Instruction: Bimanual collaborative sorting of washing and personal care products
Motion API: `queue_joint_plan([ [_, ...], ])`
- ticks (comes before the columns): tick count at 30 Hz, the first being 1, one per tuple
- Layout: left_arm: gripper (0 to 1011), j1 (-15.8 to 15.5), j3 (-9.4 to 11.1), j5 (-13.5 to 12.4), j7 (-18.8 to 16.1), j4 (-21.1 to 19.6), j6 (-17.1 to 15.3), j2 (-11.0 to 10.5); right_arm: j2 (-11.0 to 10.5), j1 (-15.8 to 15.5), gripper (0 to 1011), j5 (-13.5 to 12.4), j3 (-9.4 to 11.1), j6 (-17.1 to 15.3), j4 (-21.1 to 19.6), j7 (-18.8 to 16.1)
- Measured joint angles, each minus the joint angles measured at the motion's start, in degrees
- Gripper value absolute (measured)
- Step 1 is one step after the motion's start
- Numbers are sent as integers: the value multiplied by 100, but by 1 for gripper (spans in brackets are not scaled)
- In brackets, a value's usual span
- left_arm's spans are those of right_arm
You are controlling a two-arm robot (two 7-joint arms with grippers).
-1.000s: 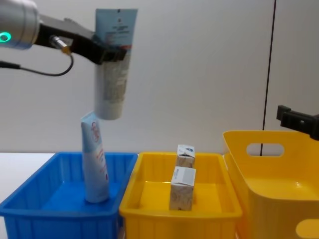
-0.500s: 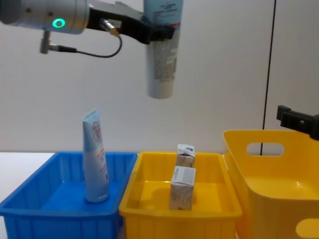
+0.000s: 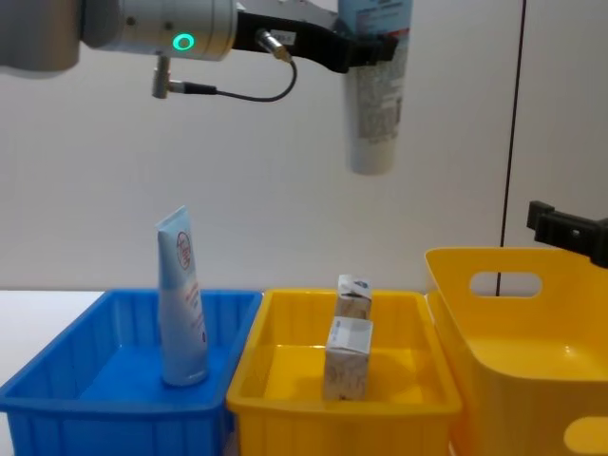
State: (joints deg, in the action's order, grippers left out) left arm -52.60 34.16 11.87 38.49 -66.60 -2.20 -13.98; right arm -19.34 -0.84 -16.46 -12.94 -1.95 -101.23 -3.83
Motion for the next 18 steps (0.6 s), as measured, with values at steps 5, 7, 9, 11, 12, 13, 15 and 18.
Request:
queue_joint_plan([
  [5, 239, -113, 63, 44, 89, 238, 189, 122, 0, 0, 1002, 0, 0, 0, 0, 0],
  [7, 239, -147, 81, 58, 121, 306, 235, 158, 0, 0, 1002, 0, 0, 0, 0, 0],
  [9, 239, -200, 106, 83, 183, 415, 326, 211, 0, 0, 1002, 0, 0, 0, 0, 0],
  [11, 239, -258, 134, 112, 245, 541, 411, 267, 0, 0, 1002, 0, 0, 0, 0, 0],
  [12, 239, -277, 142, 123, 273, 580, 448, 286, 0, 0, 1002, 0, 0, 0, 0, 0],
  [13, 239, -315, 159, 144, 317, 667, 506, 327, 0, 0, 1002, 0, 0, 0, 0, 0],
  [15, 239, -356, 178, 166, 369, 758, 564, 368, 0, 0, 1002, 0, 0, 0, 0, 0],
  [18, 239, -455, 217, 214, 491, 987, 695, 471, 0, 0, 1002, 0, 0, 0, 0, 0],
])
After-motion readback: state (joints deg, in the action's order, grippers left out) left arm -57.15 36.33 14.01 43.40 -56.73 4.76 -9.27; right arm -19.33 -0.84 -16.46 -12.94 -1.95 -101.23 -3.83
